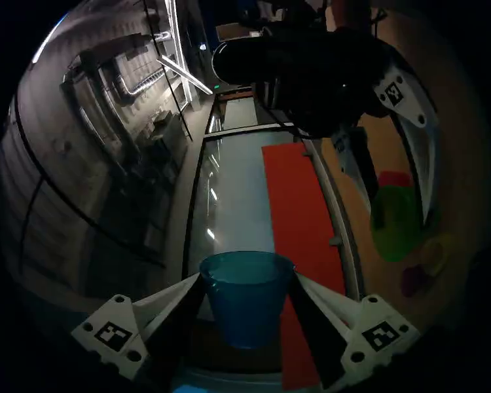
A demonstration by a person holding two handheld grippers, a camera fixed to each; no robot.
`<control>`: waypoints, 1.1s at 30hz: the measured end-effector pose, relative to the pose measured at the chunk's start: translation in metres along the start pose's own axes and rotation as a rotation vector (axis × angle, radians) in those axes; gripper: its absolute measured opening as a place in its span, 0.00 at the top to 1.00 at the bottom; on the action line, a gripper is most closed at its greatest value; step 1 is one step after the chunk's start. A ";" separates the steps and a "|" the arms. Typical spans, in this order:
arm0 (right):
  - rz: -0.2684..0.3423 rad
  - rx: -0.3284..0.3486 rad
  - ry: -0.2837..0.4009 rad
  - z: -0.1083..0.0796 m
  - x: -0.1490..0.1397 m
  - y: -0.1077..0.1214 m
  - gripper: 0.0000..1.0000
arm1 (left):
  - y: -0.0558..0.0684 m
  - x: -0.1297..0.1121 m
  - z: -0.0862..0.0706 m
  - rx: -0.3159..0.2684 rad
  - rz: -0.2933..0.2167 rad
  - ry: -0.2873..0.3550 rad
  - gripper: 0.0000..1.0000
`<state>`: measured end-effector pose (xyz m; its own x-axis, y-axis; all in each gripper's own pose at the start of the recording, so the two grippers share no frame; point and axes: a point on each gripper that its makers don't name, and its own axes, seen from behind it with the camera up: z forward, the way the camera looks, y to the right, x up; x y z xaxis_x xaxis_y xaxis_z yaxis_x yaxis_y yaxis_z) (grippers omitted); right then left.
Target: Pour water
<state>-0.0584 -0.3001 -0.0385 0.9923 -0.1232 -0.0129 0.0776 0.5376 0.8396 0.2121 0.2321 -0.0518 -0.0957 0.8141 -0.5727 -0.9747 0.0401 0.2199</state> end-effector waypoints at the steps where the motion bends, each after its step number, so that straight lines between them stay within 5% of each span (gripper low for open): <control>1: 0.000 -0.001 0.001 0.000 0.000 0.000 0.09 | 0.000 -0.002 0.000 0.001 -0.021 -0.004 0.14; 17: 0.005 -0.011 0.017 -0.003 0.004 0.003 0.09 | 0.000 -0.017 0.002 0.023 -0.553 -0.039 0.14; 33: 0.012 -0.025 0.034 -0.009 0.009 0.008 0.09 | -0.005 -0.034 -0.003 0.031 -0.942 -0.065 0.14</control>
<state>-0.0477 -0.2895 -0.0371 0.9958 -0.0883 -0.0223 0.0681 0.5599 0.8258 0.2200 0.2024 -0.0352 0.7405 0.4693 -0.4810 -0.6393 0.7125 -0.2892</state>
